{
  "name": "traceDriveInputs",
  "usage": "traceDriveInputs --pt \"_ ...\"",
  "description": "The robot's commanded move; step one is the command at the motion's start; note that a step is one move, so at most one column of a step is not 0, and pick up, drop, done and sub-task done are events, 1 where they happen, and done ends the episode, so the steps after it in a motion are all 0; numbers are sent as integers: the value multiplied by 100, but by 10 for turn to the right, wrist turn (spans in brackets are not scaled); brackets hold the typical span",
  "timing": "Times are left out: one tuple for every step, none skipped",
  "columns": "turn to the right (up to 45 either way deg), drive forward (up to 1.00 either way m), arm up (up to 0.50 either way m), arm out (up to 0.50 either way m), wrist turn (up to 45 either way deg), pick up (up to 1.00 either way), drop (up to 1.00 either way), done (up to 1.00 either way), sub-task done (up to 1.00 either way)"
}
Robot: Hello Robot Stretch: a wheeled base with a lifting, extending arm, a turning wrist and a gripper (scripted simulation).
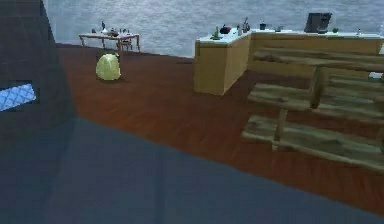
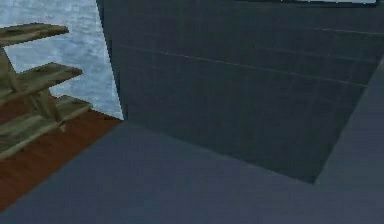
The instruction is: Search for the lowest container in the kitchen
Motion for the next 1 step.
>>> traceDriveInputs --pt "-30 0 0 0 0 0 0 0 0"
